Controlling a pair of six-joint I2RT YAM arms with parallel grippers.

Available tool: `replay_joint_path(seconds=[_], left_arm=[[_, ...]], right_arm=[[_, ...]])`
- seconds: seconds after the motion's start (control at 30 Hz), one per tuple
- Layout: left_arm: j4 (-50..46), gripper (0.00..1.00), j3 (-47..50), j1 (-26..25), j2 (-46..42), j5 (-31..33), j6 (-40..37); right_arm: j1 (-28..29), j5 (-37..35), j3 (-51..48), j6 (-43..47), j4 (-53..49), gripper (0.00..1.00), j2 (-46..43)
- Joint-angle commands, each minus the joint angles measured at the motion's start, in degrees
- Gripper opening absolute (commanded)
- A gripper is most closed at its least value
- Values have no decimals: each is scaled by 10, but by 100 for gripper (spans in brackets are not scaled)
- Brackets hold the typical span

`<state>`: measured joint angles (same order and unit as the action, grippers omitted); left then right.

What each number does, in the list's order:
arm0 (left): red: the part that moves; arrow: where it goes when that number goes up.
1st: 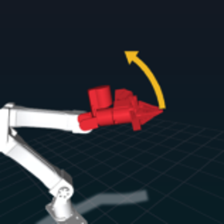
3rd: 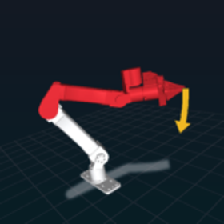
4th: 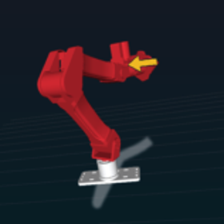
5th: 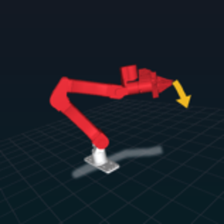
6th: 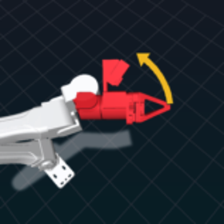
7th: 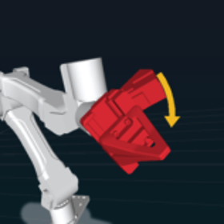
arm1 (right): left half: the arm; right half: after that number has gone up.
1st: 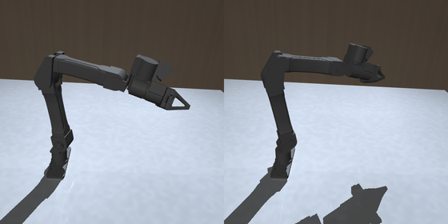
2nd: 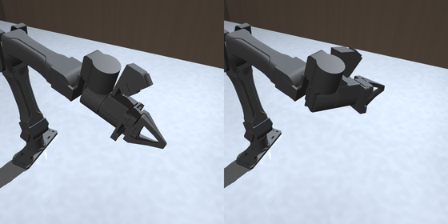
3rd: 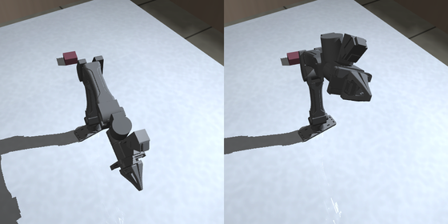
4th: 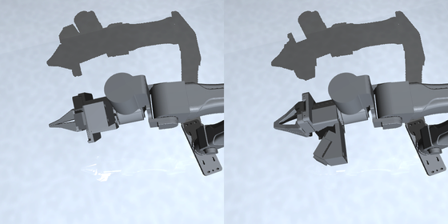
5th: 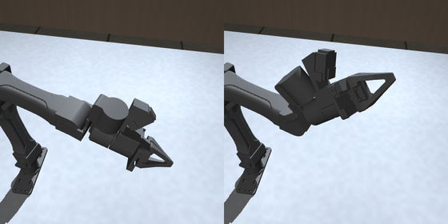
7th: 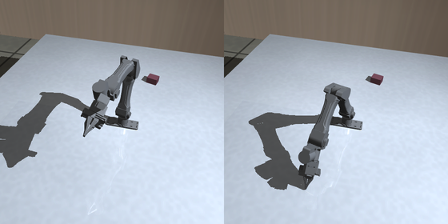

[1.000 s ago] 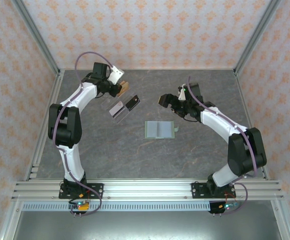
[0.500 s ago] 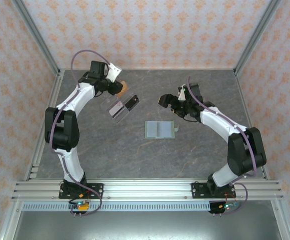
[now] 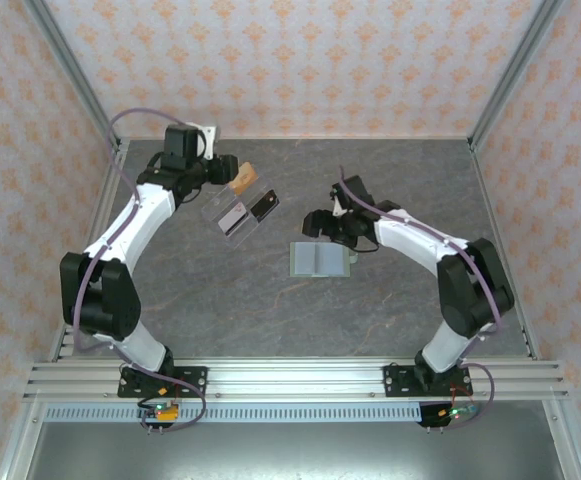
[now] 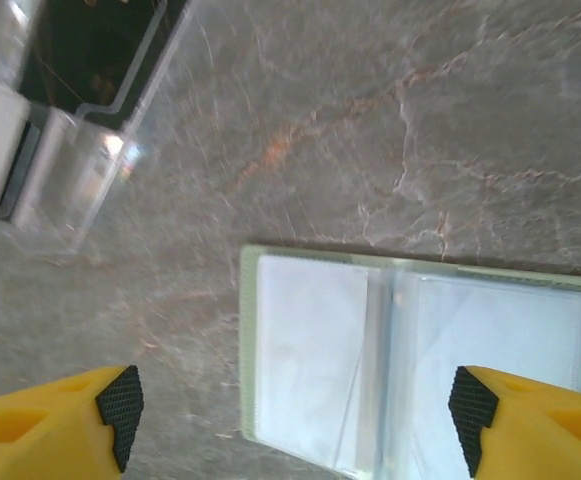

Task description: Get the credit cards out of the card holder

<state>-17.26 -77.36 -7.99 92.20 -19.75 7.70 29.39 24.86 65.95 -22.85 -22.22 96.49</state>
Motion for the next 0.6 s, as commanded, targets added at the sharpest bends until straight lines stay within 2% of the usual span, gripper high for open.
replay_joint_path(seconds=[0.0,0.1,0.23,0.37,0.57], left_arm=[[73,55,84,-21,-29,31,121],[91,57,139,-47,-57,57,166],[53,60,173,-84,-96,106,183],[17,70,200,-114,-137,134,204],[8,81,242,-148,-175,140,256]], right_arm=[[31,-63,25,33,-53,76,33],[45,-79,26,38,-61,70,54],[53,-97,26,45,-69,63,69],[53,-108,34,63,-98,61,90],[53,-119,33,69,-105,61,103]])
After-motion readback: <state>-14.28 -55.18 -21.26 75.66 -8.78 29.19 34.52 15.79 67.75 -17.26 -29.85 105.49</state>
